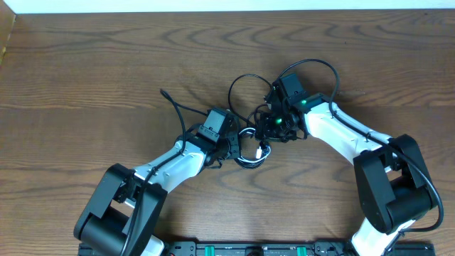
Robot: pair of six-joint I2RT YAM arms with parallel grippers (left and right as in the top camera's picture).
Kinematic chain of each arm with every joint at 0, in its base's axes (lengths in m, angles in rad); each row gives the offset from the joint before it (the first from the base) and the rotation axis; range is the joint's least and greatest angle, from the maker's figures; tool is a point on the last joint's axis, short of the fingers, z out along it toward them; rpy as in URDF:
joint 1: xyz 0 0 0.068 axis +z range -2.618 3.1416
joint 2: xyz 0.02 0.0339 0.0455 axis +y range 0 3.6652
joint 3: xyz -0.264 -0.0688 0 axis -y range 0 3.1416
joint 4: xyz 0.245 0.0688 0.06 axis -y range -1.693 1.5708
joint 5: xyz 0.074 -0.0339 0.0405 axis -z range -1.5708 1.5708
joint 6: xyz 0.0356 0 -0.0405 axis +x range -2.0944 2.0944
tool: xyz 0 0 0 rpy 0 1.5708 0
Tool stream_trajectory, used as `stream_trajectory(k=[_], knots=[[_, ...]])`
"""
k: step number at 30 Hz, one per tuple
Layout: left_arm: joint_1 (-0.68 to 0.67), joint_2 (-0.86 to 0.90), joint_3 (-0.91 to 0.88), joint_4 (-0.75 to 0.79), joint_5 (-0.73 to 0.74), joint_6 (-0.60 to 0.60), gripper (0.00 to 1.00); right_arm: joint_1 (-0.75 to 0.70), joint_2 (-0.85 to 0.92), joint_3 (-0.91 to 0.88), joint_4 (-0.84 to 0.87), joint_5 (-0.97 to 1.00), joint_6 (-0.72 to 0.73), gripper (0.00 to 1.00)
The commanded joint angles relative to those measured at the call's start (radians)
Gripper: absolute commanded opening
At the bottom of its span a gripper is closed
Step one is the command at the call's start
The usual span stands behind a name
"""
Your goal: Untangle cables
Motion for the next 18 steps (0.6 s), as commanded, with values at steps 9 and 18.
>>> stream_trajectory(k=[9, 18], knots=[[0.004, 0.035, -0.029, -0.017, -0.039, 0.007, 0.08, 0.016, -0.015, -0.003, 0.012, -0.061, 0.055, 0.22], [0.004, 0.035, -0.029, -0.017, -0.039, 0.007, 0.08, 0.041, -0.015, -0.003, 0.015, -0.063, 0.045, 0.27]])
